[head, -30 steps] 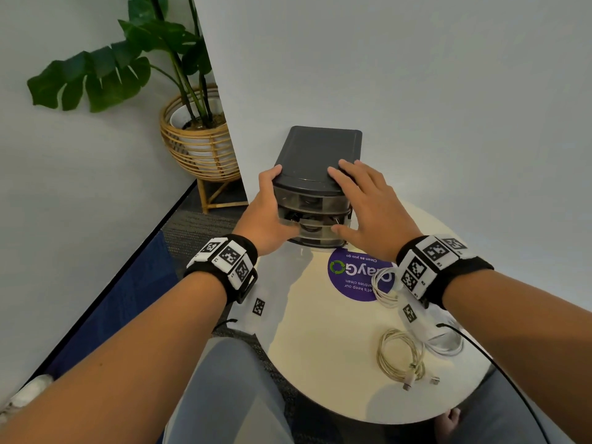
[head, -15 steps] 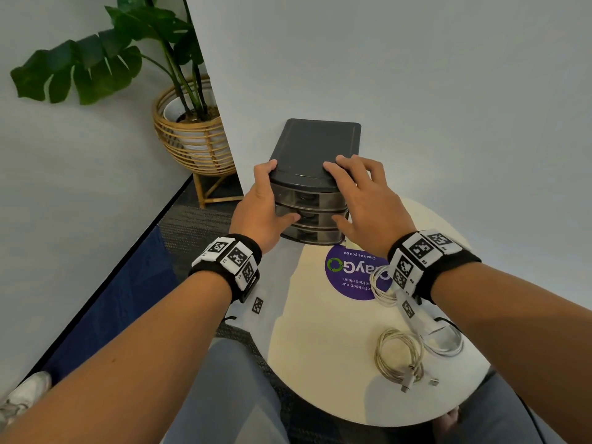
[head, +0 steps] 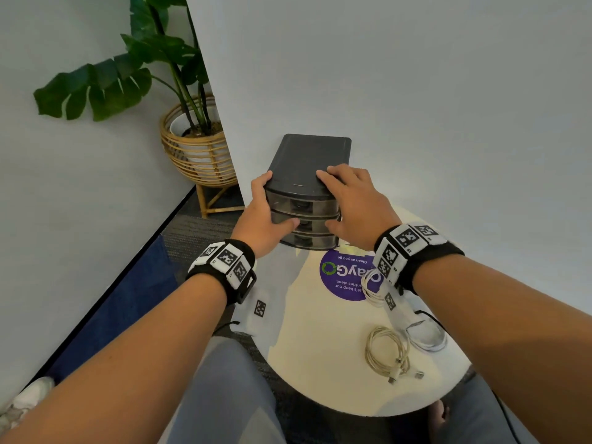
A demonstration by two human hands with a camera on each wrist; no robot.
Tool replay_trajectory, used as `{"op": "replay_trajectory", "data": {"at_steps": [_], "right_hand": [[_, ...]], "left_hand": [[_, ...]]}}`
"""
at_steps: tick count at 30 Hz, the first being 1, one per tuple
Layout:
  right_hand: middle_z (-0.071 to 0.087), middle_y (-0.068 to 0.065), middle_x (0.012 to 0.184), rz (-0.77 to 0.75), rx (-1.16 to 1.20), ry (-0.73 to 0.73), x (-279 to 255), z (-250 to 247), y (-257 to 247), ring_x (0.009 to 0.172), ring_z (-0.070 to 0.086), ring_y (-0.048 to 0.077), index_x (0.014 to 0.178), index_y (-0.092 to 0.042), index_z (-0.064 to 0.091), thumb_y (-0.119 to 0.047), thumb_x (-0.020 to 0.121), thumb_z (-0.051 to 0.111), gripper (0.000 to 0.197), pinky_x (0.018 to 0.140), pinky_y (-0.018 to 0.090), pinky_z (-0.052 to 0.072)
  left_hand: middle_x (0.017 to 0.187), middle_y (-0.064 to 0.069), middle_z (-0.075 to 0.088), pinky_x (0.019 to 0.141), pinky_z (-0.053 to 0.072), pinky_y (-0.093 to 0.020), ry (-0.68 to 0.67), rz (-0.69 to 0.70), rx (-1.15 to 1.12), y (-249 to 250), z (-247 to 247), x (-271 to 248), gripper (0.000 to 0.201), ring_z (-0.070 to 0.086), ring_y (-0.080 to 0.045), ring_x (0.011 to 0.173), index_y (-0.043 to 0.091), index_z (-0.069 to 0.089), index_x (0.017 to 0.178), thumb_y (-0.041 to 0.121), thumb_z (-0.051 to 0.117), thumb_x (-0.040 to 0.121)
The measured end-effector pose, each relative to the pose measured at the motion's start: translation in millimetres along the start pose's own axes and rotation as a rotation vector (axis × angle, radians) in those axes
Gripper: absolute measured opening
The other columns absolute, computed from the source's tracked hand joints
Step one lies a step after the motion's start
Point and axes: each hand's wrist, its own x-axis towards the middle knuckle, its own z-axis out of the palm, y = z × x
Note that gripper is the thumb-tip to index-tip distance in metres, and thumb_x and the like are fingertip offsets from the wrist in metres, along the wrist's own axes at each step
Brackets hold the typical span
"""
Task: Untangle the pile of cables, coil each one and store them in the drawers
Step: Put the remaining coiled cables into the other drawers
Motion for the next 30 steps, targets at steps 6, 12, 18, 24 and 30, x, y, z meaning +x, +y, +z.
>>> {"op": "replay_trajectory", "data": {"at_steps": [6,12,18,24,30], "right_hand": [[0.033,-0.002,0.151,0.023,0.030,-0.097,6.0,-16.8,-5.6,0.140,0.031,0.024,0.156,-0.022,0.030,-0.031,0.088,0.066,0.078,0.096,0.043,0.054],[0.033,-0.001,0.149,0.043,-0.014,-0.189,9.0,-29.3,-13.4,0.134,0.035,0.026,0.154,-0.022,0.031,-0.028,0.088,0.064,0.074,0.094,0.045,0.053],[0.032,0.002,0.150,0.048,-0.033,-0.210,8.5,-32.2,-15.6,0.134,0.036,0.027,0.153,-0.021,0.030,-0.023,0.090,0.063,0.071,0.097,0.046,0.053],[0.029,0.002,0.152,0.042,-0.012,-0.197,6.1,-30.0,-14.0,0.139,0.031,0.029,0.156,-0.021,0.026,-0.021,0.089,0.063,0.076,0.096,0.046,0.053],[0.029,0.003,0.153,0.039,-0.023,-0.181,4.6,-29.5,-16.0,0.139,0.032,0.028,0.156,-0.021,0.025,-0.021,0.089,0.064,0.077,0.096,0.045,0.053]], "left_hand": [[0.118,-0.015,0.063,0.094,0.054,-0.045,0.156,-0.483,-0.445,19.6,6.6,-30.3,0.028,0.065,-0.028,0.105,0.022,0.043,0.125,0.018,0.055,0.100],[0.110,-0.013,0.069,0.073,0.054,-0.038,0.020,-0.773,-0.736,18.4,44.5,-39.4,0.021,0.068,-0.028,0.092,0.008,0.063,0.112,0.021,0.051,0.101],[0.098,-0.008,0.061,0.070,0.049,-0.034,-0.007,-0.708,-0.449,18.3,69.8,-39.1,0.032,0.059,-0.022,0.078,0.022,0.060,0.125,0.011,0.041,0.103],[0.134,-0.015,0.059,0.098,0.052,-0.045,-0.209,-0.479,0.087,7.1,61.2,-37.4,0.060,0.062,-0.037,0.116,0.035,0.046,0.147,0.002,0.038,0.097],[0.146,-0.010,0.032,0.100,0.048,-0.041,-0.262,-0.393,0.403,-1.4,56.4,-45.8,0.052,0.056,-0.035,0.119,0.042,0.043,0.147,0.018,0.044,0.101]]}}
